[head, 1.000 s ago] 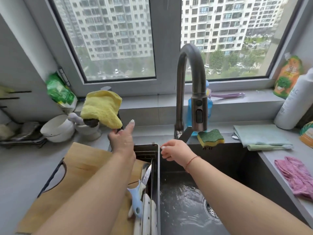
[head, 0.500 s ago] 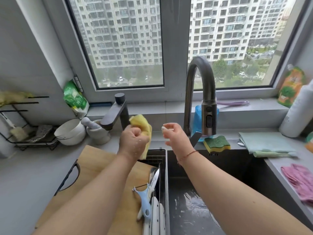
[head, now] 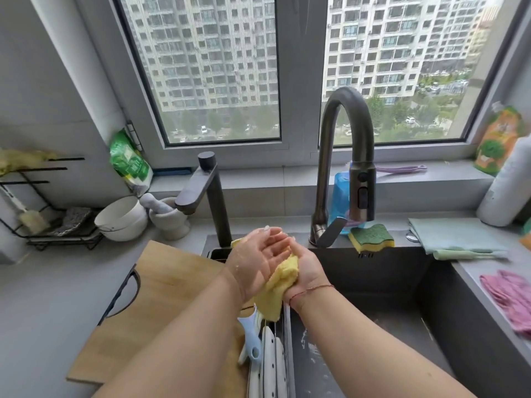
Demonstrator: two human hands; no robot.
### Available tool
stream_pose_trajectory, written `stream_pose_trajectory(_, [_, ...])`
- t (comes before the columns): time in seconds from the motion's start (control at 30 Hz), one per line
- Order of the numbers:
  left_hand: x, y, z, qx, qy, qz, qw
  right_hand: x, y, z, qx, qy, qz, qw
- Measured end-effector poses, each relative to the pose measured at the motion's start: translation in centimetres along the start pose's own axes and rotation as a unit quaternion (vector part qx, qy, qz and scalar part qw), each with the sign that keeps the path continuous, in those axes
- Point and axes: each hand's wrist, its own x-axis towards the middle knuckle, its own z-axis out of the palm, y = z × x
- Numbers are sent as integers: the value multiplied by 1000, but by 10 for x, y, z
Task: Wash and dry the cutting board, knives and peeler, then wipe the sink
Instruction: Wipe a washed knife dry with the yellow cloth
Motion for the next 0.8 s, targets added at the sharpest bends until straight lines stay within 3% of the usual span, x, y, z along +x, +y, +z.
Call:
stream_pose_trajectory(0.13, [0, 1, -26, 195, 68, 34, 978, -6, -15, -7, 33, 40, -7, 999])
stream_pose_trajectory(0.27, [-5, -25, -68, 398, 125, -38, 908, 5, -30, -31, 126, 96, -14, 987])
stream_pose_trajectory(0.4, [-2, -61, -103, 565, 158, -90, 805, 4, -28, -44, 153, 84, 8, 985])
stream_pose_trajectory(0.6, [-4, -85, -102, 728, 45, -79, 680, 8, -20, -59, 98, 120, -51, 987])
stream_pose_trajectory(0.73, [0, -87, -106, 811, 52, -85, 576, 11, -21, -64, 84, 134, -65, 985])
stream_pose_trajectory(0.8, [1, -86, -107, 835, 66, -68, 542, 13, -21, -65, 105, 125, -49, 985])
